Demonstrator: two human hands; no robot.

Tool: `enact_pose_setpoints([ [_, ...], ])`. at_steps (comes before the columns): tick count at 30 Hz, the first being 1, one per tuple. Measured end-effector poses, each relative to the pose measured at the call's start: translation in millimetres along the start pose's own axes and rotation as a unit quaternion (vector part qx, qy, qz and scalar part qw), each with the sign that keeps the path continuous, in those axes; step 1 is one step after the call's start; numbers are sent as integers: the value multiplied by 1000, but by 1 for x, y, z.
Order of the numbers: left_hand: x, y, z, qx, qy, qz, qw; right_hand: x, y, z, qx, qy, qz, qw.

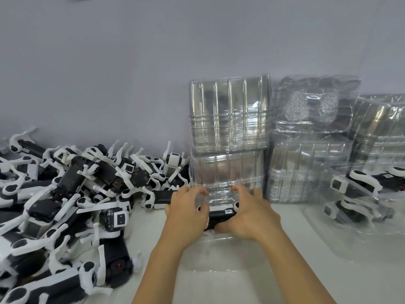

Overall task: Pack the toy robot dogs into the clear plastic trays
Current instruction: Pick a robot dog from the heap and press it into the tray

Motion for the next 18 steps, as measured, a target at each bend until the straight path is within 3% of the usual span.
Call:
enact_pose_setpoints([
  [3, -7, -2, -1, 15, 15, 70, 997, -7, 4, -2, -14, -13, -67, 998],
  [11, 4, -35, 3, -106, -45, 264, 958, -12, 25, -6, -48, -42, -292, 954],
  [18, 0, -31, 2, -92, -13, 213, 973, -4, 29, -11, -32, -58, -344, 937],
])
Point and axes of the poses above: each hand's wrist, its own z-axis away from the middle knuckle, its own x-axis out of the palm, y = z × x, the point moved 10 cm from there along -z, towards the middle knuckle, and after that the axes turned 2 degrees about -y, right-handed, at the moved point
